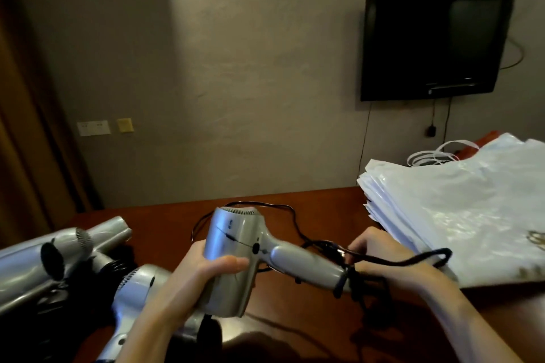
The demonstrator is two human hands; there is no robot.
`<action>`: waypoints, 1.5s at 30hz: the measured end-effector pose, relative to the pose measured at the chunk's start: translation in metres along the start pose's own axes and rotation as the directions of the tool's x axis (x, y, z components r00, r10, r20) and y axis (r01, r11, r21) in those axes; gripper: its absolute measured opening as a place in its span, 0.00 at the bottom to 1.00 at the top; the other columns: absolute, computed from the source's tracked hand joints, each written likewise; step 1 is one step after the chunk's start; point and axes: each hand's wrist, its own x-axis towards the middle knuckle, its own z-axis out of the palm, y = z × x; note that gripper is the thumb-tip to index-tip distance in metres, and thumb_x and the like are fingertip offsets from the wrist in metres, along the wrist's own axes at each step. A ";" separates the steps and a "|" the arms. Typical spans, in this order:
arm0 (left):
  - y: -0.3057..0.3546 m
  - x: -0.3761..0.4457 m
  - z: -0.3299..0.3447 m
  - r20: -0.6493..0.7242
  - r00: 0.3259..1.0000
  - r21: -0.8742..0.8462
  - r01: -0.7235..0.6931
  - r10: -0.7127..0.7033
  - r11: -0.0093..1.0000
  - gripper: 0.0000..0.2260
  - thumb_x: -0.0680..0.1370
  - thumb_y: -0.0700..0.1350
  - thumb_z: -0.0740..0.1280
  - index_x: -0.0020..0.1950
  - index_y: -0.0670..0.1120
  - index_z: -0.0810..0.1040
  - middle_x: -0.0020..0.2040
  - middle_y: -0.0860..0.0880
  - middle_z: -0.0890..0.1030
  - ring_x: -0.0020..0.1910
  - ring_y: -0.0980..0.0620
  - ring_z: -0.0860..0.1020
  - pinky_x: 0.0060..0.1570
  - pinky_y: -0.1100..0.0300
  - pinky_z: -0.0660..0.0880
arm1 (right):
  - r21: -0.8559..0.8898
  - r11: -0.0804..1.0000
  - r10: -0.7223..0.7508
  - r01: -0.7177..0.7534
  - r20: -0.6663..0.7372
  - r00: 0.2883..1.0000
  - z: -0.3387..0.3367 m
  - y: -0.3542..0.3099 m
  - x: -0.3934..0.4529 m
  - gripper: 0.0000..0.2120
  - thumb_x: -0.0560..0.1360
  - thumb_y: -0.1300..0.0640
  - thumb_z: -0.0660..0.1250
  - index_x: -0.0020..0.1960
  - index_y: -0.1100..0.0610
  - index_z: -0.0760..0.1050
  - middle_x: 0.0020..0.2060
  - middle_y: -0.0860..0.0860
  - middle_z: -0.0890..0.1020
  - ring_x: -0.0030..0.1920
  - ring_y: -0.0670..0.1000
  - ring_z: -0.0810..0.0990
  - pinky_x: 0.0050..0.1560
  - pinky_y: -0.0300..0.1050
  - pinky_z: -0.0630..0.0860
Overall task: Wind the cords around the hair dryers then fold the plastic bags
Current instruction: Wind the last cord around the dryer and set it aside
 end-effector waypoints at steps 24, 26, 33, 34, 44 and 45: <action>-0.013 0.006 -0.008 -0.077 0.955 0.291 -0.253 0.286 0.923 0.27 0.54 0.55 0.77 0.50 0.47 0.81 0.45 0.46 0.84 0.44 0.46 0.83 0.47 0.44 0.79 | 0.678 0.734 -0.243 0.037 0.211 0.947 -0.018 0.016 0.005 0.27 0.57 0.40 0.80 0.46 0.60 0.82 0.35 0.54 0.75 0.34 0.47 0.73 0.35 0.34 0.71; -0.013 0.004 -0.004 -0.120 0.941 0.328 -0.265 0.318 0.907 0.25 0.54 0.56 0.76 0.49 0.50 0.80 0.44 0.49 0.84 0.42 0.49 0.82 0.44 0.47 0.78 | 0.688 0.725 -0.224 0.027 0.198 0.954 -0.011 0.012 0.009 0.26 0.62 0.44 0.78 0.50 0.62 0.81 0.35 0.53 0.78 0.35 0.47 0.77 0.36 0.35 0.74; -0.015 0.002 0.000 -0.307 0.833 0.376 -0.338 0.460 0.863 0.22 0.55 0.60 0.75 0.45 0.55 0.77 0.38 0.56 0.81 0.34 0.57 0.79 0.33 0.64 0.74 | 0.856 0.517 -0.160 -0.003 0.100 0.982 0.020 -0.013 0.016 0.12 0.75 0.62 0.64 0.57 0.62 0.76 0.48 0.59 0.85 0.47 0.51 0.85 0.41 0.37 0.79; -0.015 0.002 -0.001 -0.318 0.829 0.378 -0.334 0.460 0.863 0.22 0.55 0.61 0.74 0.44 0.55 0.77 0.38 0.57 0.81 0.34 0.57 0.78 0.33 0.65 0.73 | 0.816 0.577 -0.168 0.021 0.094 0.981 0.021 -0.015 0.017 0.11 0.76 0.60 0.64 0.56 0.61 0.77 0.48 0.57 0.85 0.49 0.50 0.84 0.44 0.37 0.78; -0.009 0.000 -0.009 -0.421 0.815 0.146 -0.372 0.398 0.917 0.27 0.53 0.60 0.75 0.46 0.47 0.79 0.41 0.47 0.83 0.40 0.48 0.81 0.38 0.54 0.79 | 0.584 0.783 -0.193 0.212 -0.095 0.977 0.034 -0.020 0.017 0.16 0.71 0.39 0.67 0.52 0.47 0.82 0.50 0.42 0.83 0.54 0.37 0.78 0.48 0.27 0.70; -0.009 0.000 -0.009 -0.419 0.819 0.129 -0.373 0.392 0.919 0.27 0.53 0.60 0.75 0.47 0.48 0.79 0.43 0.47 0.84 0.42 0.47 0.81 0.40 0.54 0.79 | 0.626 0.751 -0.200 0.210 -0.088 0.976 0.033 -0.023 0.017 0.08 0.74 0.47 0.65 0.48 0.46 0.83 0.44 0.39 0.84 0.50 0.35 0.78 0.45 0.25 0.70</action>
